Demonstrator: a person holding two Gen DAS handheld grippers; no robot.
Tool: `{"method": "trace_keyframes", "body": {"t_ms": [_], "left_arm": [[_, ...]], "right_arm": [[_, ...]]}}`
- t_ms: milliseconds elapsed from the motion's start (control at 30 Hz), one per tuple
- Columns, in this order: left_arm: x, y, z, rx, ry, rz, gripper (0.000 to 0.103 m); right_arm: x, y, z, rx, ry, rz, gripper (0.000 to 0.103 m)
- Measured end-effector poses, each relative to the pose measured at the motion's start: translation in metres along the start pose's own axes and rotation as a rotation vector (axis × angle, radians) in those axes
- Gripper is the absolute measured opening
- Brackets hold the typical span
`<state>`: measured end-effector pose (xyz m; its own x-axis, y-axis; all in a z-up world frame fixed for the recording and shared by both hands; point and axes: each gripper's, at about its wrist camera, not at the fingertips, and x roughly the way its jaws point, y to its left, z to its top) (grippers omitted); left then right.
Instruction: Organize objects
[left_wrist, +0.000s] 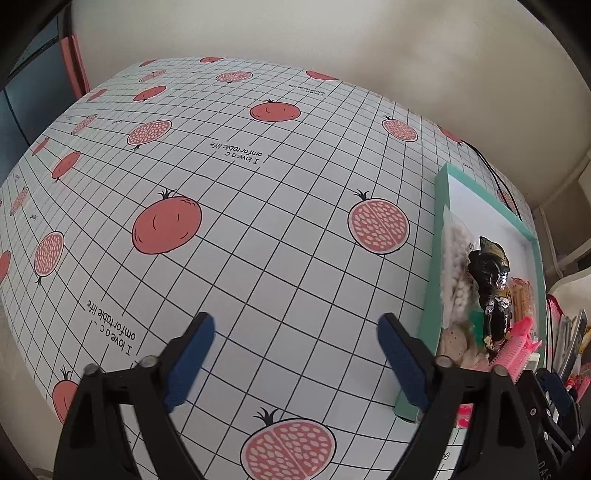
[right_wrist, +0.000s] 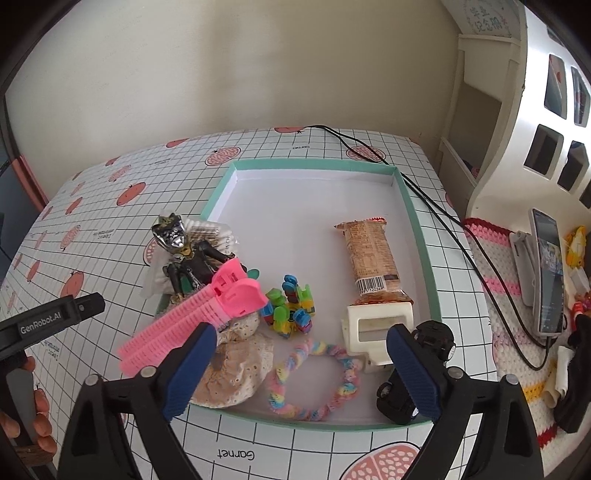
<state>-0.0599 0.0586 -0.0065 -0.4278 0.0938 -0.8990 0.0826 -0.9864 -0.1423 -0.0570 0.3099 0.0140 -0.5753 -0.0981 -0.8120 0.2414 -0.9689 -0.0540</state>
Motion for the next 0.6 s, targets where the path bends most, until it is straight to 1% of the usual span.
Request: {"method": "trace_keyframes", "body": {"t_ms": [67, 100, 300, 500, 600], "left_arm": [[-0.0007, -0.0005, 0.0000, 0.006, -0.007, 0.002, 0.095], [-0.0008, -0.0012, 0.0000, 0.012, -0.009, 0.004, 0.095], [-0.0012, -0.0036, 0.0012, 0.040, -0.021, 0.018, 0.095], [-0.0064, -0.0031, 0.0041, 0.040, -0.045, 0.015, 0.095], [-0.0103, -0.0030, 0.0044, 0.041, -0.048, -0.002, 0.095]], "right_arm": [[0.0002, -0.0003, 0.0001, 0.003, -0.002, 0.001, 0.101], [0.0004, -0.0007, 0.0002, 0.004, -0.003, 0.002, 0.101], [-0.0001, -0.0018, 0.0006, 0.004, -0.017, -0.002, 0.102], [-0.0042, 0.0006, 0.0012, -0.015, -0.020, -0.016, 0.102], [-0.0080, 0.0016, 0.0017, -0.021, -0.024, -0.022, 0.102]]}}
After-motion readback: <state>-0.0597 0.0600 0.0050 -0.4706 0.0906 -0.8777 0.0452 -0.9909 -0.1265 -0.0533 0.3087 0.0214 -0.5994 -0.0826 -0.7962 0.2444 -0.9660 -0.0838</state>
